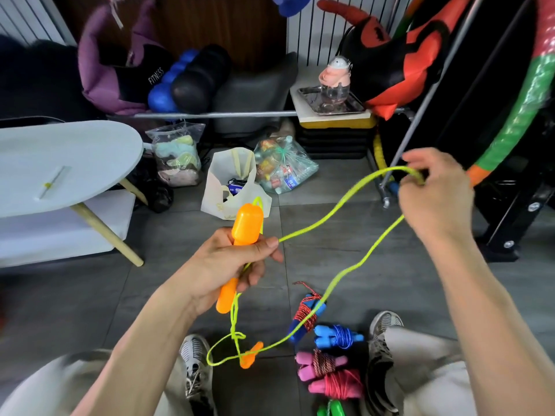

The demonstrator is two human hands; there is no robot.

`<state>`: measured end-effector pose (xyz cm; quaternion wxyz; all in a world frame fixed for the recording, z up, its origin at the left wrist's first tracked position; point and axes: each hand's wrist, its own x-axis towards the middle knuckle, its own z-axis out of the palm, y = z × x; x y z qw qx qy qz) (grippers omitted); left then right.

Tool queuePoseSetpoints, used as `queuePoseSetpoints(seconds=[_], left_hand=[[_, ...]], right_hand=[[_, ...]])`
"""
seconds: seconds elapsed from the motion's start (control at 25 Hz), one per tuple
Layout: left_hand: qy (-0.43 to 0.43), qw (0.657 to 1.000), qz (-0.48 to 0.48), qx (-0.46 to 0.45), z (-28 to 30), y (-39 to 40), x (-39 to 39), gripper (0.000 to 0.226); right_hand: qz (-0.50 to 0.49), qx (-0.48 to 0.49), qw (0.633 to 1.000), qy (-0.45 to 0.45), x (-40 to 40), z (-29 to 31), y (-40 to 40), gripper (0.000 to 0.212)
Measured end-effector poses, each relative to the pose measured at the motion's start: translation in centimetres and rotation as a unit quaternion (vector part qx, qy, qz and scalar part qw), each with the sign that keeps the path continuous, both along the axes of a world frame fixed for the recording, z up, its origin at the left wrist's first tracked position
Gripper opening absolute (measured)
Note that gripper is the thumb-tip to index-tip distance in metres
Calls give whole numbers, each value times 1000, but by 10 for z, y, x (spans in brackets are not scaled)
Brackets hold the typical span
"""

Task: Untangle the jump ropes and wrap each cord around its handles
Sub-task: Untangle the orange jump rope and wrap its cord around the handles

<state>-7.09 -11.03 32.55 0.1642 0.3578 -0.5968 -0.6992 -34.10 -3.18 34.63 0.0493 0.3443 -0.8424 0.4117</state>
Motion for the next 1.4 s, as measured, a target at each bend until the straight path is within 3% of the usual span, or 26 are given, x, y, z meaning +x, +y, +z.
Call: queuePoseSetpoints(seconds=[0.04, 0.08, 0.16, 0.2, 0.24, 0.32, 0.4, 0.48, 0.56, 0.68, 0.76, 0.84, 0.88, 0.96, 1.0, 1.04, 1.12, 1.4], left_hand=[[13, 1000, 6, 4, 0, 1, -1, 29], [25, 1000, 14, 10, 1, 1, -3, 30], [43, 999, 23, 18, 2, 1, -5, 34], [47, 999, 21, 19, 3, 2, -6, 35], [47, 999, 15, 20, 4, 3, -7, 34], [46, 999, -3, 24, 5, 7, -7, 30], [35, 999, -1, 28, 4, 6, -6, 27], [11, 1000, 11, 19, 2, 2, -4, 28], [-3, 1000, 12, 10, 1, -1, -1, 28], [-5, 1000, 5, 13, 2, 0, 3, 26], [5, 1000, 14, 17, 2, 0, 4, 25], [28, 999, 27, 25, 3, -1, 2, 24], [44, 998, 29, 30, 3, -1, 1, 24], [70, 996, 32, 36, 3, 0, -1, 25], [75, 996, 34, 35, 3, 0, -1, 25], [76, 996, 33, 33, 4, 1, -2, 25], [70, 997, 30, 27, 4, 1, -3, 26], [3, 1000, 5, 15, 1, 1, -3, 28]], right_hand=[[103, 8, 993, -59, 15, 1, -1, 46], [237, 27, 956, -171, 36, 0, -2, 52], [455, 117, 805, -362, 72, -3, -3, 48], [504, 154, 752, -397, 80, -6, -3, 40], [515, 161, 737, -406, 82, -8, -3, 31], [463, 102, 794, -381, 72, -7, -7, 13], [354, 13, 872, -338, 58, -4, -12, 13], [214, -86, 924, -306, 40, -4, -14, 20], [80, -183, 932, -301, 17, 0, -11, 23], [-34, -264, 908, -323, -10, 7, -6, 12], [-11, -223, 925, -306, -6, 5, -7, 31], [151, -105, 937, -297, 18, 3, -9, 48], [258, -27, 914, -313, 33, 1, -10, 50], [414, 123, 833, -346, 60, -2, -8, 49], [456, 183, 805, -333, 68, -6, -8, 46], [475, 226, 802, -282, 73, -13, -8, 39], [462, 261, 832, -162, 80, -23, -9, 18], [245, 94, 964, -43, 46, -14, -8, 17]])
